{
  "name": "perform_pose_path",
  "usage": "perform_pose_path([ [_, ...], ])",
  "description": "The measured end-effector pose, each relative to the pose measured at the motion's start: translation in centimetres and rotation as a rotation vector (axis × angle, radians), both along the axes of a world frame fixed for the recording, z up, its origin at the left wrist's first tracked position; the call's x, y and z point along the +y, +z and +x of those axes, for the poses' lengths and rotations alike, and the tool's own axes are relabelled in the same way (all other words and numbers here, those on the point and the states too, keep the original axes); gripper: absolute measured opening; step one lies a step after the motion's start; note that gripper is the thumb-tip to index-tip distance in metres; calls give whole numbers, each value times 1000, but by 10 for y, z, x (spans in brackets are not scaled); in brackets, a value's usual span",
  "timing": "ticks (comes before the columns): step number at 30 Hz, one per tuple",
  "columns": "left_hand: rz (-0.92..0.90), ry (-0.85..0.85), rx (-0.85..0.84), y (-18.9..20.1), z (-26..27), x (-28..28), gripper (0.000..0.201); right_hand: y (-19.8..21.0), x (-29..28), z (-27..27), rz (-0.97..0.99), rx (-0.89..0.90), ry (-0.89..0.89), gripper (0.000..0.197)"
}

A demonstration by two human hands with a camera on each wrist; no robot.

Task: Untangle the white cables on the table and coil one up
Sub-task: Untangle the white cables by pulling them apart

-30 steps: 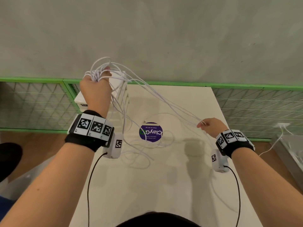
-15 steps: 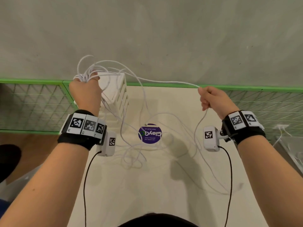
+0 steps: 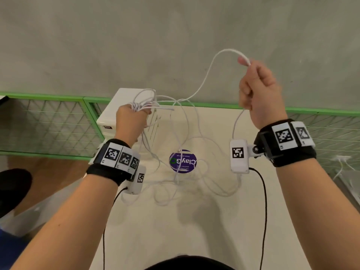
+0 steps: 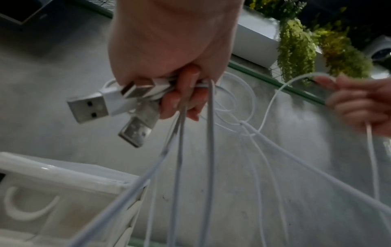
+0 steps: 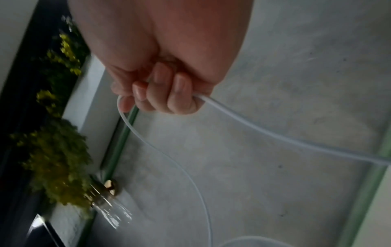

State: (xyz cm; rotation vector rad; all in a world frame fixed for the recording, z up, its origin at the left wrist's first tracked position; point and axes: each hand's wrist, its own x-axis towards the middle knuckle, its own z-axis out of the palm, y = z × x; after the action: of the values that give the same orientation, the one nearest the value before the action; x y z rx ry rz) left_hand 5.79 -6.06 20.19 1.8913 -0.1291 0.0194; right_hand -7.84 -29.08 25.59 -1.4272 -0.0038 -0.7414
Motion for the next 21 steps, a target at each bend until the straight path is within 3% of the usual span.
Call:
perform_pose_path([
  [4, 12, 133, 45, -8, 9, 12, 21, 6, -4, -5, -26, 18, -36, 21],
  [6, -2, 86, 64, -5, 5, 13, 19, -6, -5, -4, -39, 125, -1, 20],
  [10, 118, -344, -41, 7, -30, -11, 15, -32, 20, 7, -207, 384, 185, 29],
  [12, 140, -539, -57, 11, -46, -25, 14, -37, 38, 11, -398, 420, 215, 32],
  [14, 114, -628, -58, 8, -51, -33, 21, -37, 48, 11, -488, 423, 207, 28],
  [16, 72, -626, -63, 5, -55, -37, 24, -37, 46, 12, -449, 441, 148, 22],
  [19, -124, -481, -22, 6, -55, -39, 27, -45, 35, 13, -428, 453, 0, 5],
  [21, -146, -381, -47, 7, -47, -34, 23, -52, 24, 10, -476, 475, -139, 8],
])
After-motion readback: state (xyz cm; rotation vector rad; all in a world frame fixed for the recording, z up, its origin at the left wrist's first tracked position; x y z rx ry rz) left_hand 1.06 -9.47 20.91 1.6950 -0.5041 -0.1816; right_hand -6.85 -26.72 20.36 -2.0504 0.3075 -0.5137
